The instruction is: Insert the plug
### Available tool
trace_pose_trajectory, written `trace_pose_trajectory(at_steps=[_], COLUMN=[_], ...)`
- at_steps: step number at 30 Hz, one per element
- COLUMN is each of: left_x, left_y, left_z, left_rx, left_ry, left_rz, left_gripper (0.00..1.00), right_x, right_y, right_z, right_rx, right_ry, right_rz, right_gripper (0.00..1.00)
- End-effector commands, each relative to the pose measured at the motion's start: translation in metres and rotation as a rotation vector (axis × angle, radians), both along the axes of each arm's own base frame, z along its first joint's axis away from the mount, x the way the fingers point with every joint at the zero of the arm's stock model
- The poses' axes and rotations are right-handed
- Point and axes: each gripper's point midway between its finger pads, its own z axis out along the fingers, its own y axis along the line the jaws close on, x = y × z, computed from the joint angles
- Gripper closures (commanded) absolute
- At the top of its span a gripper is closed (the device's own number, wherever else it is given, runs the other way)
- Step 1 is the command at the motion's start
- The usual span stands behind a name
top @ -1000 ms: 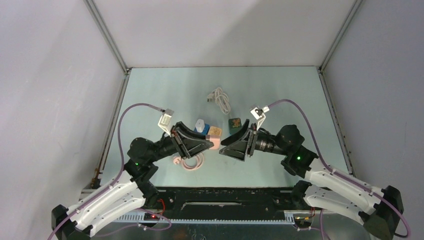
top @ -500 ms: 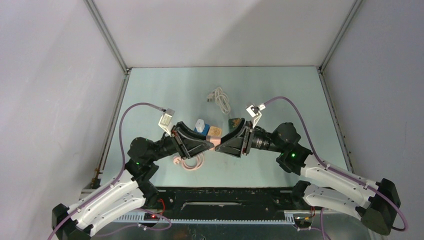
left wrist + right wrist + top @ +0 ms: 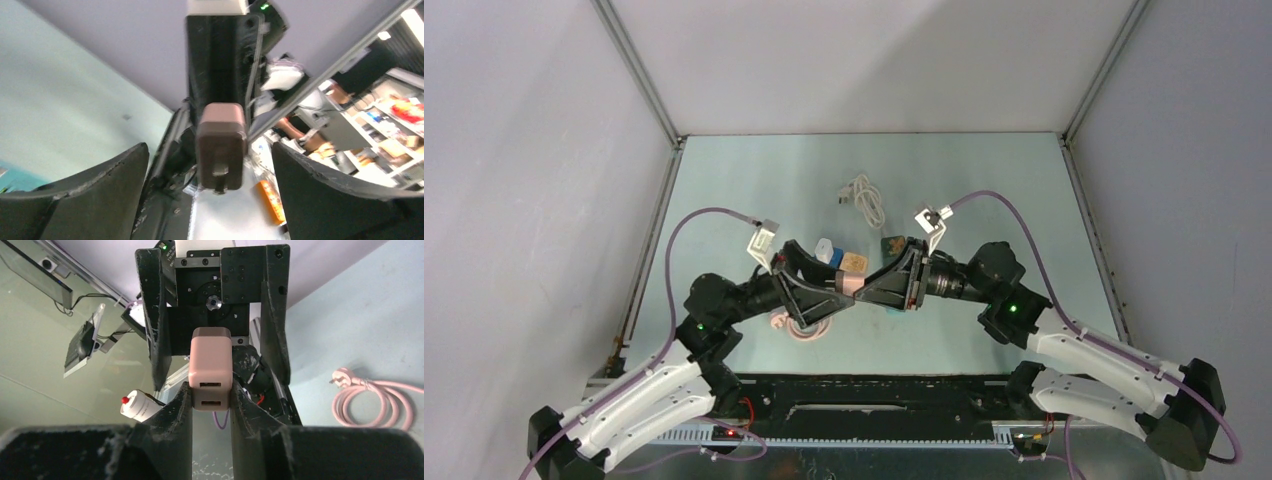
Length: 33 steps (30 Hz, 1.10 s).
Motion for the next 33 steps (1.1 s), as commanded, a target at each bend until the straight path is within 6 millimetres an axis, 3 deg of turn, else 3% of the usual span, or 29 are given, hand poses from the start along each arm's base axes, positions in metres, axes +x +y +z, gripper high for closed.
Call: trace_pose_trajectory(at_steps=[1, 7, 12, 16, 19, 22, 33], left_x=[0.019, 0.062, 0.079, 0.086, 0.092, 0.098, 0.116], left_y=[0.005, 0.047, 0.089, 0.132, 0.174, 0.193, 0.216], left_z=[-0.024, -0.068, -0.087, -0.101, -0.114, -0.122, -0.139], left_rx=[0.151, 0.441, 0.688, 0.946, 1.188, 1.313, 1.369], left_ry=[0.014, 0.047, 0.052, 0.050, 0.051, 0.049, 0.117], left_rz=[0.121, 0.457, 0.645, 0.774, 0.899, 0.952, 1.081], left_gripper=[0.01, 0.00, 0.00, 0.00, 0.00, 0.00, 0.00], right_x=[0.010, 0.041, 0.064, 0.070, 0.075, 0.079, 0.115], right_y=[-0.011, -0.048, -0.091, -0.111, -0.116, -0.115, -0.105], right_z=[0.006, -0.043, -0.082, -0.108, -0.125, -0.137, -0.172], right_rx=[-0.056, -0.334, -0.543, -0.689, -0.785, -0.854, -1.059], right_ry=[-0.030, 0.040, 0.116, 0.171, 0.219, 0.264, 0.398], right_rz=[-0.076, -0.299, -0.502, -0.563, -0.557, -0.529, -0.459], right_gripper=[1.00, 1.00, 1.00, 1.00, 1.00, 1.00, 1.00])
